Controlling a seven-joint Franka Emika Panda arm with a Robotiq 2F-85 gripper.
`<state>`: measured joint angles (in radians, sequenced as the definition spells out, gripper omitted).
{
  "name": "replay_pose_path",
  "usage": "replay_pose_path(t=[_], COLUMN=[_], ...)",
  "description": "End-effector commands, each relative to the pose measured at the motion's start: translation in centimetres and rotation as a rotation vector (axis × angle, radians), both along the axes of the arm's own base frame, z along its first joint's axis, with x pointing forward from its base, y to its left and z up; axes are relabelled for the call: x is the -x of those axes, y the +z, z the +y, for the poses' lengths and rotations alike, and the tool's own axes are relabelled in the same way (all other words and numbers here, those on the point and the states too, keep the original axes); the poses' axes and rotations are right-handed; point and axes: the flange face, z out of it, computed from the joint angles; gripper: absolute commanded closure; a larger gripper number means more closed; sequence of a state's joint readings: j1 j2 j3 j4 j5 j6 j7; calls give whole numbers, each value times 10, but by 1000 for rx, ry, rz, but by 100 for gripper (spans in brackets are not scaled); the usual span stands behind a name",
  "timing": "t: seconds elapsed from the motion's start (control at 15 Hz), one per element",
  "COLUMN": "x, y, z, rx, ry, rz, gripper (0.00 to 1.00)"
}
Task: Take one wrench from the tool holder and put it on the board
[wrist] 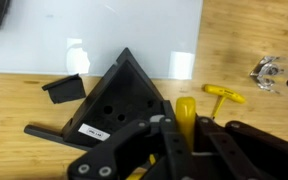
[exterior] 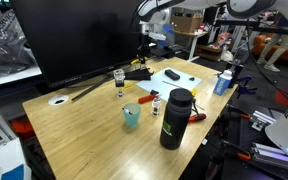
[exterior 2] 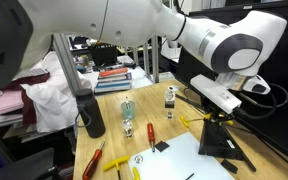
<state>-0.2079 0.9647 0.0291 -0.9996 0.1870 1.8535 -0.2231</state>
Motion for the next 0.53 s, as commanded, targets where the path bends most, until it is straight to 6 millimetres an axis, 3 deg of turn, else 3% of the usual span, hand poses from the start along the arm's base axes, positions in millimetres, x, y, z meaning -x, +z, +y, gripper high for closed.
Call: replay_pose_path(t=[0.0, 0.47], x=[28, 80], y=[6, -33], z=[-4, -8], rx=[-64, -150], ry=[36, 88], rz=[65, 279], gripper=[97, 97])
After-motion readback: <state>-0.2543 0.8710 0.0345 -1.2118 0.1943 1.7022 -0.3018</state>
